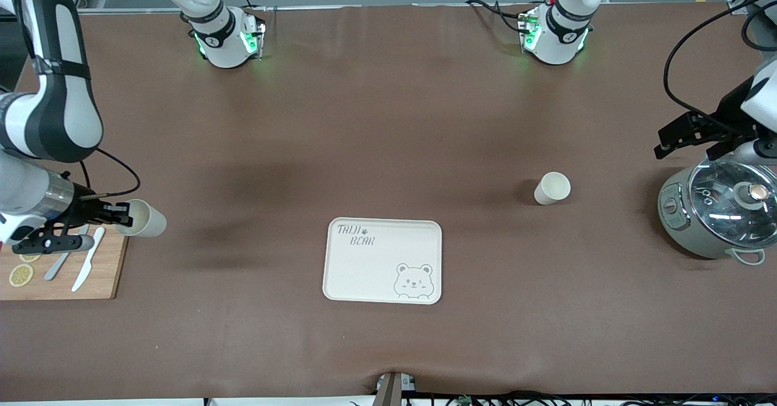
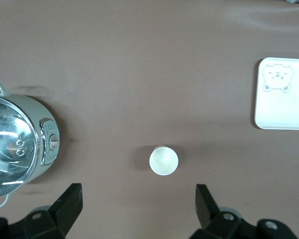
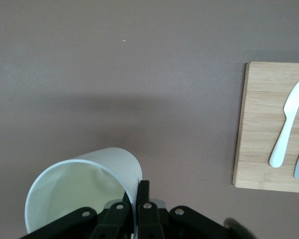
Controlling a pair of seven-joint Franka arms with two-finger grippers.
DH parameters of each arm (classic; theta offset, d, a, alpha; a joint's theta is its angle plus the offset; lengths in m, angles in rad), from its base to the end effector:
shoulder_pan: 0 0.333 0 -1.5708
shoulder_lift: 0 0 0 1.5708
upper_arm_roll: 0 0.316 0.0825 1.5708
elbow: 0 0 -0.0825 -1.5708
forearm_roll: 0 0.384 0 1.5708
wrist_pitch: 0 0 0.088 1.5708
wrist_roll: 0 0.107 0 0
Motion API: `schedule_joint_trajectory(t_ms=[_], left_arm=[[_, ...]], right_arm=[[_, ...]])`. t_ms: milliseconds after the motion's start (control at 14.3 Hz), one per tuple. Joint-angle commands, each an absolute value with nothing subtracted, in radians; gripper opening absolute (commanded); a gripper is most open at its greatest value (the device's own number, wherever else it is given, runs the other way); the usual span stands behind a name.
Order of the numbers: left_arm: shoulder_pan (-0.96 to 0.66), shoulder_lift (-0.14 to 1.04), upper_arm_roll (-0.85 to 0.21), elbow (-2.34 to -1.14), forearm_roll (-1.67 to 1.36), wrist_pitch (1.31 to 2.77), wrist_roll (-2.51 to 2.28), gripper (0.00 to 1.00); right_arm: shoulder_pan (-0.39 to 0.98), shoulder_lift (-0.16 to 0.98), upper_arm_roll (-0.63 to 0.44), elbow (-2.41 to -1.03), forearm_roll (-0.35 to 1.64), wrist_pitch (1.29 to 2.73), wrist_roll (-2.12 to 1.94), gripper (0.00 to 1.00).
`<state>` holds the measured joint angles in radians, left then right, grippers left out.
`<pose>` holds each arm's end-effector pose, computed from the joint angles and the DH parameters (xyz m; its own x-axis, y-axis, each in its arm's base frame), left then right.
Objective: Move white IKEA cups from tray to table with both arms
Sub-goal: 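Carry the cup with the right gripper toward the cutting board, then lower the cup onto the table beside the cutting board with the right gripper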
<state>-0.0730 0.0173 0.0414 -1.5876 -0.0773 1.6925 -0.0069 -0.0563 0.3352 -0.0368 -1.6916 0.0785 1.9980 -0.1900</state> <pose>0.5710 -0.0256 0.6183 0.9961 -0.0153 0.0866 -0.0220 -0.9968 0.0771 0.6457 -0.0533 0.4000 0.9977 0.0657 -0.0178 0.0645 -0.9959 -0.0628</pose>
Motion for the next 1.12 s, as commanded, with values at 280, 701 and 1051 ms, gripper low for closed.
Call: schedule_joint_trajectory(t_ms=[280, 701, 1051], left_arm=[[-0.069, 0.026, 0.02, -1.519, -0.048, 1.646, -0.017, 1.0], [-0.064, 0.037, 0.02, -1.496, -0.031, 1.647, -0.003, 1.0], [-0.063, 0.037, 0.023, -1.496, -0.037, 1.657, -0.017, 1.0]], right_arm=[[-0.052, 0.431, -0.029, -1.718, 0.089, 2.086, -0.201, 0.0], [-0.041, 0.498, -0.028, -1.72, 0.091, 2.147, -0.201, 0.0], [-0.035, 0.543, -0.028, -1.723, 0.091, 2.203, -0.199, 0.0]])
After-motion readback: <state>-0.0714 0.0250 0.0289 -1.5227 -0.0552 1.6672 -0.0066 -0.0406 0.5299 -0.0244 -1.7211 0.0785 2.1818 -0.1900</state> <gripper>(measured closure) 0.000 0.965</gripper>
